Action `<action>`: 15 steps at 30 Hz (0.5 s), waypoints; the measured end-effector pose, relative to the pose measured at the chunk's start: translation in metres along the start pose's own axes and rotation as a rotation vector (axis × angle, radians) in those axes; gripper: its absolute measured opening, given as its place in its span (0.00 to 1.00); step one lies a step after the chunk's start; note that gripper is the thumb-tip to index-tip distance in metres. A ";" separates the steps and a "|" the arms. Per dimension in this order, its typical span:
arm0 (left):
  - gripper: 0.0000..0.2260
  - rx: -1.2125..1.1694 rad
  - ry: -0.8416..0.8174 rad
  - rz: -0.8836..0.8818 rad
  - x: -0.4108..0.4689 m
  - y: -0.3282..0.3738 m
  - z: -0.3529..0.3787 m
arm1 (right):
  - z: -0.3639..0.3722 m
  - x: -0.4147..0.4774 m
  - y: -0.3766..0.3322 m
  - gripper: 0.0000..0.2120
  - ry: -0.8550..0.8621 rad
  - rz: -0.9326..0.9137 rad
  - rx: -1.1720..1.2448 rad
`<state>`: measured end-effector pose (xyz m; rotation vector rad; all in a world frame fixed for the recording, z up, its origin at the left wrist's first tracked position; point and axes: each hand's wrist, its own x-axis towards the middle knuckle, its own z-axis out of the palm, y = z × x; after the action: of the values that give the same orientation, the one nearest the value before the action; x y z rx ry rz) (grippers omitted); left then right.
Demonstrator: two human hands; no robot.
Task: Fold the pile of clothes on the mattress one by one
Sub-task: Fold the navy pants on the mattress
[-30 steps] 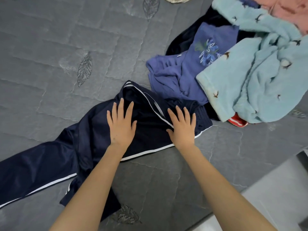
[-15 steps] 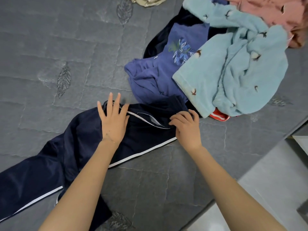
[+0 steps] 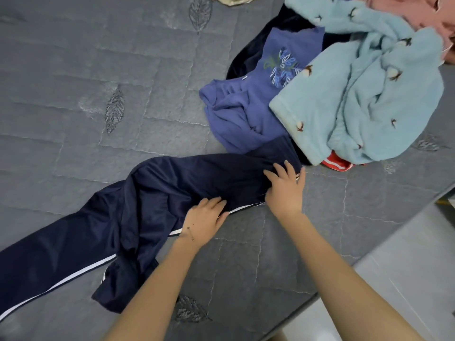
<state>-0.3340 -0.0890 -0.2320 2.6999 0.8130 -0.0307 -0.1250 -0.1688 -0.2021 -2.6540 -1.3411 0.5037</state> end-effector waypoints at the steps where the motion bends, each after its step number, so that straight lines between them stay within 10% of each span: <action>1: 0.19 -0.049 0.052 -0.042 -0.002 -0.002 -0.008 | 0.000 0.000 -0.012 0.25 0.030 -0.043 0.012; 15: 0.27 0.210 0.159 -0.645 -0.133 -0.105 -0.063 | 0.027 -0.027 -0.174 0.30 0.064 -0.563 -0.019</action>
<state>-0.5070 -0.0582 -0.1884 2.5189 1.7830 -0.0500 -0.2813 -0.0876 -0.1759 -2.1305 -1.9653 0.3250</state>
